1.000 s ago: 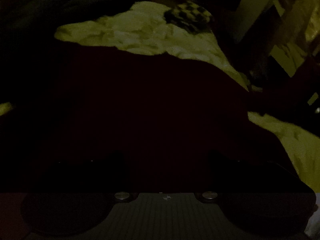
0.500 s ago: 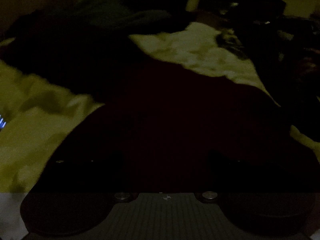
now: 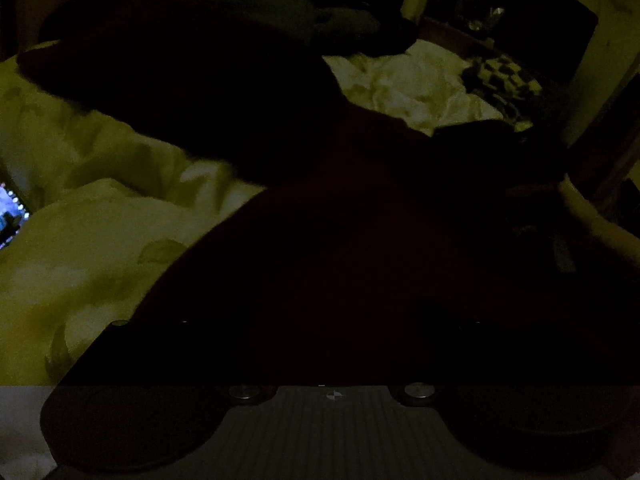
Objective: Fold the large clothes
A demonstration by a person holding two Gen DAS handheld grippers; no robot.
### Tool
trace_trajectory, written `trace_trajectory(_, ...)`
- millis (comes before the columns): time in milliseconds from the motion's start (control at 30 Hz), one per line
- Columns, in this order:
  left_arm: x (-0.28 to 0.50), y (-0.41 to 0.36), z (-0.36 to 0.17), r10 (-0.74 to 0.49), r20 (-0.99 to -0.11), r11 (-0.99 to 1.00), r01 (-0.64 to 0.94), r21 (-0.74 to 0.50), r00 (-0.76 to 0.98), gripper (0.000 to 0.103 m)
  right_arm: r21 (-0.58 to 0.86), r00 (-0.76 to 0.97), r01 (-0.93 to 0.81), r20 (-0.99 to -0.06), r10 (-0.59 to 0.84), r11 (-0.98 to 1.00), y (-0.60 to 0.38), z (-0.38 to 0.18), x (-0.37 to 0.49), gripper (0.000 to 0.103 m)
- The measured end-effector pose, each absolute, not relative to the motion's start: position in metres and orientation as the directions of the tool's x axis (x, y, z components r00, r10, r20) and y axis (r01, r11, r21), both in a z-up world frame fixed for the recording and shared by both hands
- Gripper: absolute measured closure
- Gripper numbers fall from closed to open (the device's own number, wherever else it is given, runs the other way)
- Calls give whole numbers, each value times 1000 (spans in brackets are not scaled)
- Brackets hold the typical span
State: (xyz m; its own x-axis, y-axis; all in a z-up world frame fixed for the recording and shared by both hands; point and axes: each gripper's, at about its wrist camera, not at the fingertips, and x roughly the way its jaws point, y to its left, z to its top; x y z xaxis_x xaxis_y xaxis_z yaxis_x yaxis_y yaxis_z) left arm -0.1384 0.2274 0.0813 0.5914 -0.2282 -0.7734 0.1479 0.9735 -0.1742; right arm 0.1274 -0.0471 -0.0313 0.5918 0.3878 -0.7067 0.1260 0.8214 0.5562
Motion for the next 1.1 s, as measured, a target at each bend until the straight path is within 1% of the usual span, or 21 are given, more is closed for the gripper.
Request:
trace_trajectory(67, -137, 227, 86, -230, -762, 973, 138, -184, 606, 0, 567, 617, 116, -685, 388, 816, -60, -16, 120, 42)
trace_trajectory(133, -131, 227, 96, -244, -727, 969, 128, -212, 641, 0, 564, 651, 94, -658, 378, 820, -70, 3, 108, 42)
trace_trajectory(200, -123, 222, 108, -275, -674, 960, 154, -234, 686, 0, 519, 668, 108, -670, 324, 848, -80, 27, 90, 42)
trace_trajectory(267, -107, 207, 120, -293, -646, 956, 194, -222, 705, 0, 433, 677, 144, -699, 230, 890, -93, 47, 72, 42)
trace_trajectory(333, -87, 185, 128, -321, -631, 947, 251, -201, 706, 0, 307, 679, 181, -727, 107, 934, -102, 62, 51, 42)
trace_trajectory(400, -61, 159, 127, -336, -644, 939, 296, -173, 687, 0, 192, 666, 213, -746, 1, 958, -109, 68, 34, 43)
trace_trajectory(433, -43, 143, 124, -346, -659, 933, 320, -165, 668, 0, 162, 665, 217, -746, -24, 963, -113, 68, 26, 44)
trace_trajectory(467, -27, 130, 120, -351, -670, 929, 331, -164, 654, 0, 141, 665, 222, -746, -44, 965, -118, 68, 17, 45)
trace_trajectory(500, -12, 117, 115, -353, -683, 927, 336, -165, 639, 5, 132, 656, 234, -752, -56, 963, -123, 59, 19, 47)
trace_trajectory(567, 17, 90, 98, -357, -695, 922, 353, -156, 625, 5, 147, 645, 267, -762, -63, 952, -135, 53, 10, 50)
trace_trajectory(633, 41, 63, 73, -312, -692, 927, 368, -71, 651, 5, 192, 670, 276, -741, -46, 942, -144, 44, 5, 57)
trace_trajectory(700, 58, 47, 45, -265, -708, 918, 395, 21, 654, 6, 218, 700, 260, -714, -28, 941, -150, 41, -2, 58)
trace_trajectory(733, 68, 43, 28, -196, -737, 923, 376, 84, 647, 7, 224, 699, 253, -715, -17, 941, -152, 38, -4, 58)
trace_trajectory(767, 76, 48, 14, -133, -762, 934, 337, 117, 634, 7, 239, 688, 256, -726, -3, 937, -155, 36, -9, 58)
trace_trajectory(800, 80, 56, 4, -99, -778, 948, 297, 117, 621, 6, 258, 671, 278, -742, 5, 925, -159, 29, -11, 58)
trace_trajectory(833, 82, 70, -4, -100, -785, 962, 260, 80, 612, 6, 270, 651, 300, -759, 10, 915, -164, 22, -14, 58)
trace_trajectory(900, 77, 108, -11, -219, -757, 970, 222, -101, 616, 5, 279, 615, 313, -788, 30, 908, -172, 5, -17, 61)
trace_trajectory(933, 75, 121, -12, -252, -746, 966, 209, -153, 617, 4, 283, 612, 304, -790, 41, 909, -174, 0, -19, 61)
trace_trajectory(967, 73, 132, -14, -262, -744, 965, 183, -189, 615, 4, 270, 604, 291, -796, 43, 918, -172, -4, -20, 61)
trace_trajectory(1033, 73, 141, -20, -283, -737, 959, 160, -235, 614, 5, 201, 588, 254, -809, 14, 946, -159, -4, -19, 61)
trace_trajectory(1100, 72, 138, -27, -276, -733, 961, 166, -221, 622, 4, 105, 569, 202, -822, -30, 974, -142, -6, -15, 54)
